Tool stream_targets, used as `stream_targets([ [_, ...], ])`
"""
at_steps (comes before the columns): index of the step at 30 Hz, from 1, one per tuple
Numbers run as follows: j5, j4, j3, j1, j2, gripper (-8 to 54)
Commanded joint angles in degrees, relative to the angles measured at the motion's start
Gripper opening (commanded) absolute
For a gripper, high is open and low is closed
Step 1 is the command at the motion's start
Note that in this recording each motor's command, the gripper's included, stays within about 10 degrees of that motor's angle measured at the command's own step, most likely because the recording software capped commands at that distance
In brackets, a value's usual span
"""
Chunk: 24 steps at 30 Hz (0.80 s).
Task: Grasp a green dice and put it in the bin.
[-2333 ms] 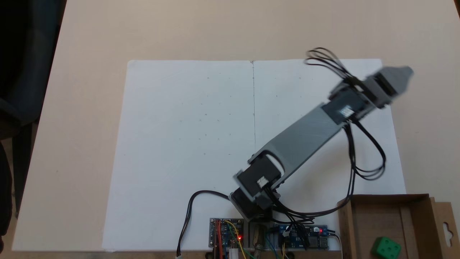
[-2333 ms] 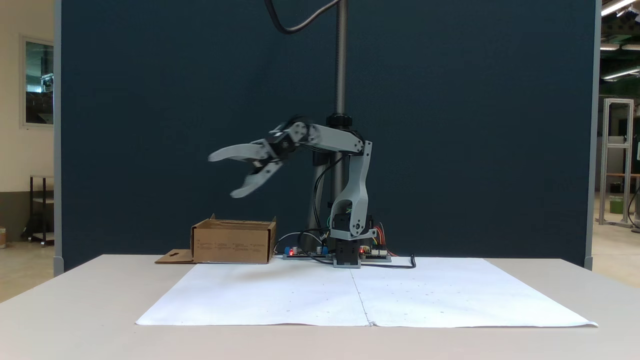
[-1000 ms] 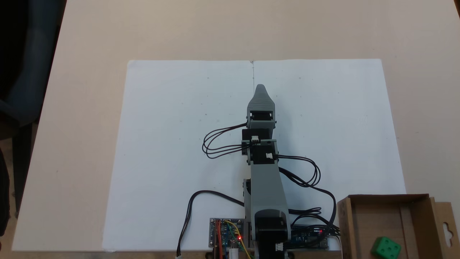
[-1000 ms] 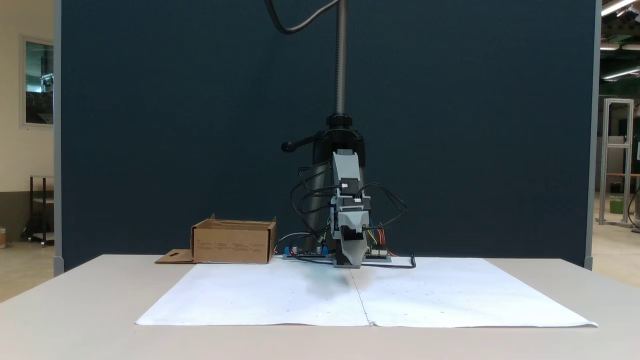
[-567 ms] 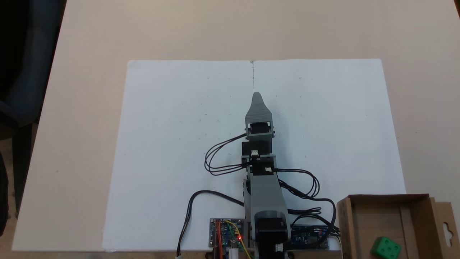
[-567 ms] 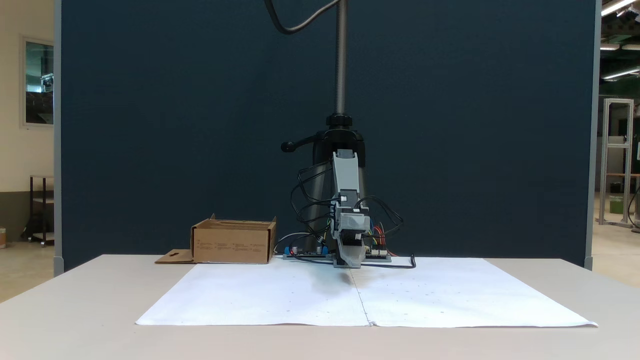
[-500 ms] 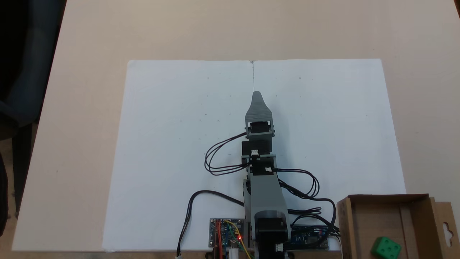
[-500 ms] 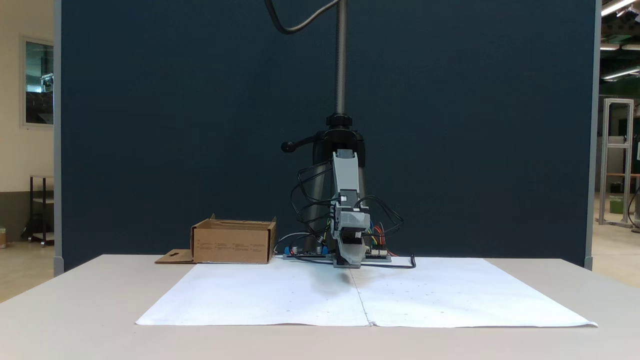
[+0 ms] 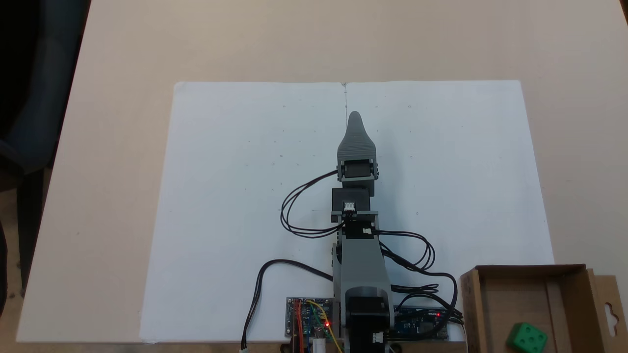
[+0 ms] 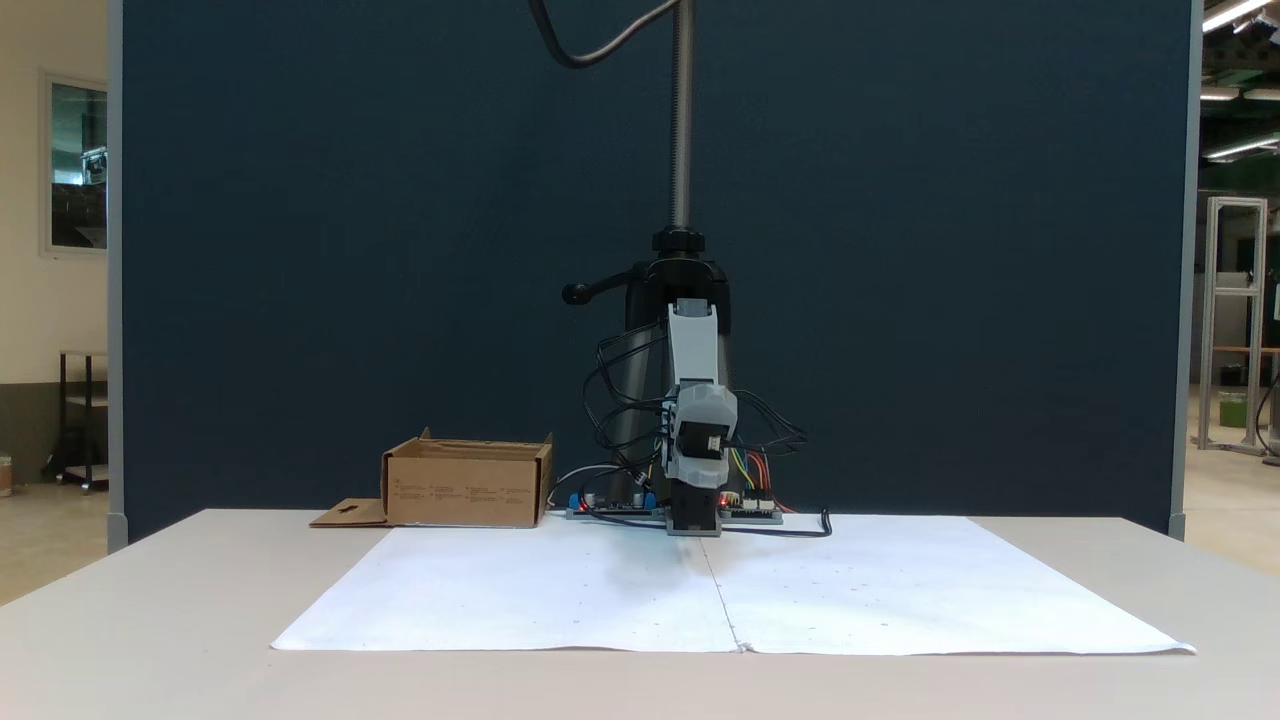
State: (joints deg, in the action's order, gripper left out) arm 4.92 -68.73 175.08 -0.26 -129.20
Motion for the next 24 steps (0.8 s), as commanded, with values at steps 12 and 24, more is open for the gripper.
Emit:
stream_targets([
  [12, 4.66, -19.67, 4.31, 1.67, -6.59, 44.3],
  [24, 4.57, -26.72, 4.31, 1.76, -6.33, 44.6],
])
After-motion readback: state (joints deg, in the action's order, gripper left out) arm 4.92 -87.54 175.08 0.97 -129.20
